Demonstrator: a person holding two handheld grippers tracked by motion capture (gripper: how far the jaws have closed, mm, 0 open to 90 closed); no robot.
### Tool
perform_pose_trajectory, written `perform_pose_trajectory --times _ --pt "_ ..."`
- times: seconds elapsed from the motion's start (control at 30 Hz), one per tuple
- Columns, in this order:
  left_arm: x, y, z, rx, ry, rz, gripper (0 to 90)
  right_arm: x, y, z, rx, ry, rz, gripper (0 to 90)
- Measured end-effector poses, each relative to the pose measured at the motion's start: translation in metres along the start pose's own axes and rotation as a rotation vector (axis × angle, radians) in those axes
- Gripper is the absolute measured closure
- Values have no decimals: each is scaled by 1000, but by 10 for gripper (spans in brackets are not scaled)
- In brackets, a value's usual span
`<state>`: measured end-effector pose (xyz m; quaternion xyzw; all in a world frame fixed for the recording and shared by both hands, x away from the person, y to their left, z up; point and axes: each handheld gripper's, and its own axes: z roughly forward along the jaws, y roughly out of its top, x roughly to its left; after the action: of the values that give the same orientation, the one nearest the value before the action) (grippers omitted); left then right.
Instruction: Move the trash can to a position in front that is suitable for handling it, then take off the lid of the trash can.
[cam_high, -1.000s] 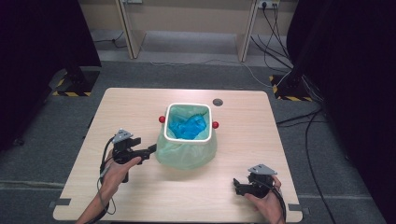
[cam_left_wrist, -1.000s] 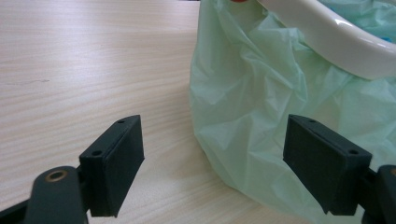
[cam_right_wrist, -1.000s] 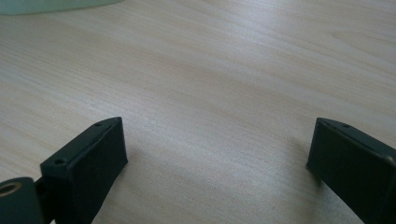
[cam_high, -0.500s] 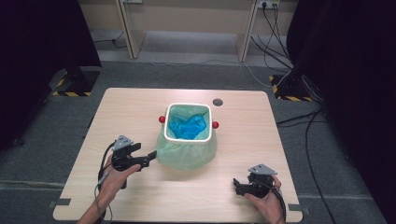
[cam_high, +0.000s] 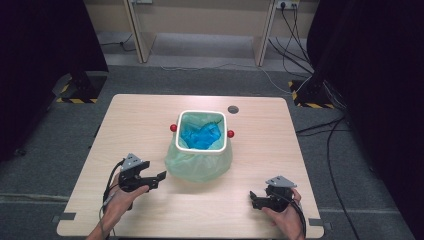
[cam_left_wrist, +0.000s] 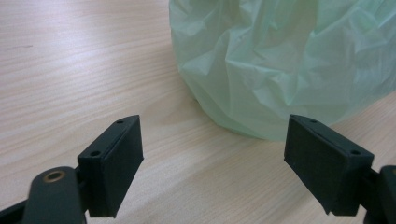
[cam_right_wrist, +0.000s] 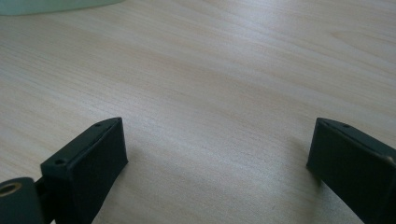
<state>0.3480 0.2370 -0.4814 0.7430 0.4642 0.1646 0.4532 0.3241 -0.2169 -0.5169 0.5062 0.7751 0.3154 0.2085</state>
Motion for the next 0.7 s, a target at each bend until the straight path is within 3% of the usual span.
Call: perform_pose_trajectory --times 0.43,0.5,0.7 --pt "0 -9 -3 10 3 14 185 -3 1 -2 -2 -2 31 102" --pt "0 -9 -4 7 2 15 185 -5 2 -3 -12 7 45 147" --pt "-1 -8 -4 3 0 17 185 -9 7 -7 -55 11 83 141"
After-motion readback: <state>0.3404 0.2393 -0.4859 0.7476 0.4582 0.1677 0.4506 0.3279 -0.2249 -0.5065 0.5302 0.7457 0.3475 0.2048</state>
